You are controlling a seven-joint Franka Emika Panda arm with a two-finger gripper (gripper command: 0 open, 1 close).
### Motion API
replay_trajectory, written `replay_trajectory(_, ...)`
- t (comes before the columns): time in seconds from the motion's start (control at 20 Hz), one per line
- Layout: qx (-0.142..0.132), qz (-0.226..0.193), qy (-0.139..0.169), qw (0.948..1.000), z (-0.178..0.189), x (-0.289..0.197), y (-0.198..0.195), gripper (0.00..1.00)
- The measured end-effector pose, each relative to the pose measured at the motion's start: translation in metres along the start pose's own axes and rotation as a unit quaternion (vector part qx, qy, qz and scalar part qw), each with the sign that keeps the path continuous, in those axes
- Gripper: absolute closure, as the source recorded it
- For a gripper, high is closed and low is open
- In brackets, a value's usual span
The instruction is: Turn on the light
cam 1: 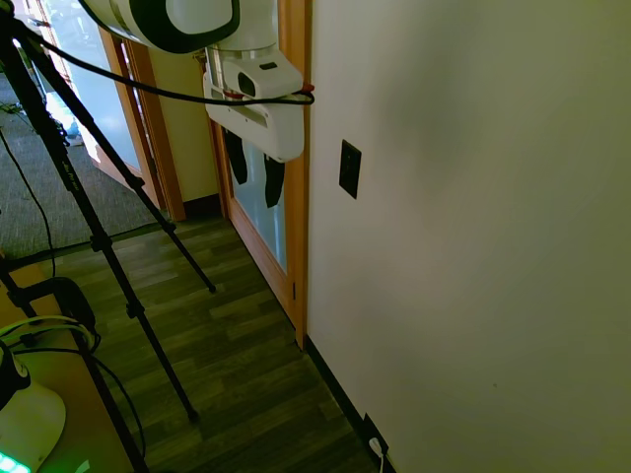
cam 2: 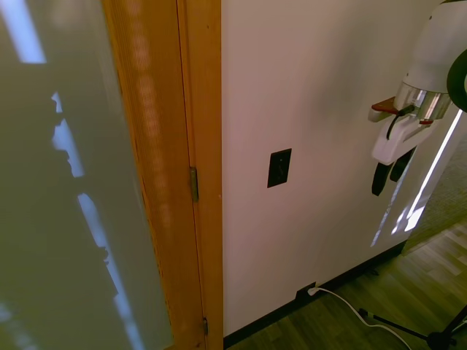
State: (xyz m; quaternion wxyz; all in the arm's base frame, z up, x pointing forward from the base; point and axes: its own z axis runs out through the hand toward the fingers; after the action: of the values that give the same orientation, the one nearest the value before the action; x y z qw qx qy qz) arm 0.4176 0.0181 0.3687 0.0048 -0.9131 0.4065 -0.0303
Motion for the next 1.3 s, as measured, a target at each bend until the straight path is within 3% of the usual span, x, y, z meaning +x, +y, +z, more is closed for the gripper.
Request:
replay_trajectory(0.2, 0.005, -0.007, 0.008, 0.9999, -0.001, -0.008, -0.013, 0.0)
replay_trajectory(0.35, 0.023, -0.01, 0.038, 0.9989, 0.006, -0.034, -0.045, 0.0)
replay_trajectory(0.55, 0.047, 0.024, 0.076, 0.9957, 0.035, -0.044, -0.079, 0.0)
replay_trajectory(0.9, 0.078, 0.082, 0.1, 0.9885, 0.076, 0.001, -0.126, 0.0)
replay_trajectory(1.3, 0.094, 0.122, 0.122, 0.9805, 0.074, 0.047, -0.152, 0.0)
